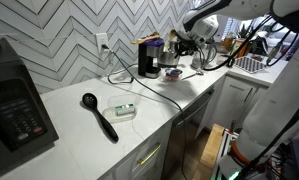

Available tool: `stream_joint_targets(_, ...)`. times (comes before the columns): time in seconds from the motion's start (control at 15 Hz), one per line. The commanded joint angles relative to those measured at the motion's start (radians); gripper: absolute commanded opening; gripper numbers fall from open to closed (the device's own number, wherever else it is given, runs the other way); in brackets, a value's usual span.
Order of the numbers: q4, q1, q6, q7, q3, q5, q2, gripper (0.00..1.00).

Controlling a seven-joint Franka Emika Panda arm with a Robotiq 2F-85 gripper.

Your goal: Remove the blue packet from the silver plate and put it on top of the coffee machine

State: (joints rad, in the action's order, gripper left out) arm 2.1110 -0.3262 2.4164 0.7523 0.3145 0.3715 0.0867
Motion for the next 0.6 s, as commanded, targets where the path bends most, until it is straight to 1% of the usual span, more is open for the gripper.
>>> stream_joint_targets(0.0,-0.016,-0.012,-0.121,0.003,-0.002,-0.087,0.089,0.2)
stream_joint_targets(0.07,-0.027,-0.011,-0.166,-0.001,0.0,-0.082,0.076,0.27)
stream_joint_targets(0.27,-0.036,-0.017,-0.243,0.007,0.011,-0.061,0.032,0.47)
stream_joint_targets(0.53,-0.04,-0.032,-0.221,0.051,0.023,-0.071,-0.046,0.78)
